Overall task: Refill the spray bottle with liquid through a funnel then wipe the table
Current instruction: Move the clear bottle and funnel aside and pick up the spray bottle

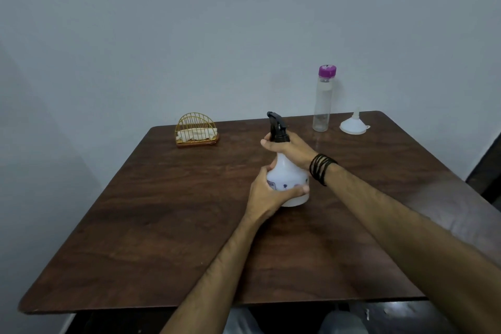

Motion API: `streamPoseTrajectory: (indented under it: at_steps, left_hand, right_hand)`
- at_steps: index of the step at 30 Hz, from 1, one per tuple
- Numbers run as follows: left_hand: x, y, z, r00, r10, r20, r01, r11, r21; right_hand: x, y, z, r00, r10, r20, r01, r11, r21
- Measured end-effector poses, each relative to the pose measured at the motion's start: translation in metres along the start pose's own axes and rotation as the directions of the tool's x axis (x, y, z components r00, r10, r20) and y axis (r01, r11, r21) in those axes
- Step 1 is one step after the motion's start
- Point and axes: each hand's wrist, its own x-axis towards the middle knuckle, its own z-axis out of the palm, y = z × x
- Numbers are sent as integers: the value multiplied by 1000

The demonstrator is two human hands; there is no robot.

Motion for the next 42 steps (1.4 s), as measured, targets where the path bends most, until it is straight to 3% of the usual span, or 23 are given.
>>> streamPoseTrajectory:
  at_steps: [3, 10, 15, 23, 42]
  left_hand:
    - [-13, 11, 27, 997, -55, -47, 54, 998, -19]
    - [-41, 33, 89, 956, -252, -148, 212, 946, -245]
    - [-52, 33, 103, 960, -279, -22, 259, 916, -308]
    - [-78, 45, 117, 945, -327, -9, 305, 890, -338]
    - [-93, 51, 126, 943, -328, -56, 293, 899, -324]
  right_hand:
    - [-5, -1, -19, 995, 73, 74, -68, 995, -68]
    - [-27, -11, -38, 939, 226, 258, -172, 961, -218]
    - [-41, -8, -45, 897, 319, 305, -218, 922, -321]
    - [-58, -4, -46, 866, 402, 297, -247, 861, -445]
    - [-74, -6, -48, 854, 364, 372, -208, 894, -397]
